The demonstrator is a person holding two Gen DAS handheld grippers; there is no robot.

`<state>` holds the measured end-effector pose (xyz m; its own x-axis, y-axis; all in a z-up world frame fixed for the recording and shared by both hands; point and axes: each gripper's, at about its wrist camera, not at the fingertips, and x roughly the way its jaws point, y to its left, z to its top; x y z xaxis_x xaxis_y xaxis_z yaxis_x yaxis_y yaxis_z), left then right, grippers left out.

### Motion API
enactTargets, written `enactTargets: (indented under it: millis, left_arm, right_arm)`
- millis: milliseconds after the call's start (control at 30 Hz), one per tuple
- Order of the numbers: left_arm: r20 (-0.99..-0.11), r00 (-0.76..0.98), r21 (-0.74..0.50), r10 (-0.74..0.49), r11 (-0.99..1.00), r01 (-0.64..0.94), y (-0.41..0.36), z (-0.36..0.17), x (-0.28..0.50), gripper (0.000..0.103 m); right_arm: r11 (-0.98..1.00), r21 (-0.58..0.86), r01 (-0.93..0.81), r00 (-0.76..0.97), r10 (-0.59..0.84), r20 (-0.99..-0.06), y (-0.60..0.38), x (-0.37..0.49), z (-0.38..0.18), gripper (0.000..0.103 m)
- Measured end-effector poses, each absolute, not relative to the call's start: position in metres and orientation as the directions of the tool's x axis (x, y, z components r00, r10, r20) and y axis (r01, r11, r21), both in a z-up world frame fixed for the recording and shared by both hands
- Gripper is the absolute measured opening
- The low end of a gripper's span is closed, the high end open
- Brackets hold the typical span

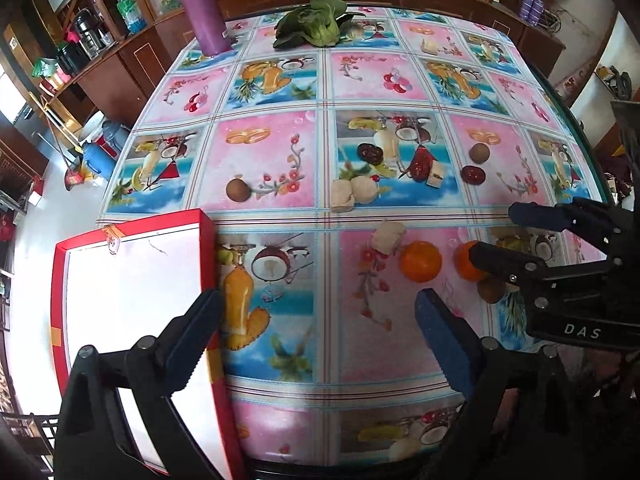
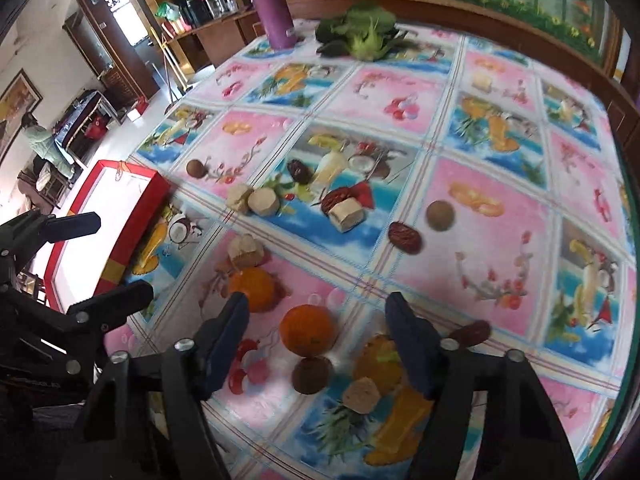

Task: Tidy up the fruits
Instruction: 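Grasp an orange with the right tool while the left tool grasps another orange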

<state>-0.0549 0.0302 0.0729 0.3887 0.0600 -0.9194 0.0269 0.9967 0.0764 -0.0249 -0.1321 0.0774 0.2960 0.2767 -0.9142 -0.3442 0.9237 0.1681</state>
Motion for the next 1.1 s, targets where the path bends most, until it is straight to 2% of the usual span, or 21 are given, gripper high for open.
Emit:
enactTargets:
  millis: [167,333,467,533,600,833,1100]
  left_arm:
    - [-0.921,0.39,0.035,0.009,0.998,0.059,0.039,0.077,-0.056,0.094]
    - [-0.938,0.344,-0.02,-0.05,0.996,0.09,0.039,0.066,-0.054,0.082]
    - [-0.947,0.31,-0.058,-0.088,0.993,0.105,0.036,0.058,-0.053,0.079]
    - [-0.948,0.305,-0.062,-0.096,0.991,0.118,0.033,0.057,-0.054,0.078]
    - [-0.949,0.295,-0.073,-0.114,0.987,0.146,0.028,0.055,-0.054,0.074]
    - [-0.957,0.255,-0.095,-0.137,0.981,0.172,0.012,0.043,-0.048,0.071]
    - [-0.958,0.221,-0.167,-0.182,0.982,0.086,-0.007,0.026,-0.035,0.07]
  right_arm:
    - [0.942,0.169,-0.289,0.253,0.246,-0.936,-0.132,-0.02,0.062,0.066]
    - [0.947,0.167,-0.275,0.206,0.228,-0.952,-0.132,-0.019,0.048,0.047]
    - [0.939,0.174,-0.298,0.17,0.232,-0.958,-0.126,-0.027,0.043,0.041]
    - [0.932,0.196,-0.304,0.169,0.255,-0.952,-0.124,-0.028,0.044,0.033]
    - [0.934,0.207,-0.293,0.178,0.266,-0.948,-0.126,-0.028,0.044,0.032]
    - [0.936,0.239,-0.259,0.272,0.308,-0.911,-0.142,-0.036,0.069,0.032]
    - [0.956,0.201,-0.213,0.358,0.268,-0.895,-0.168,-0.057,0.087,0.032]
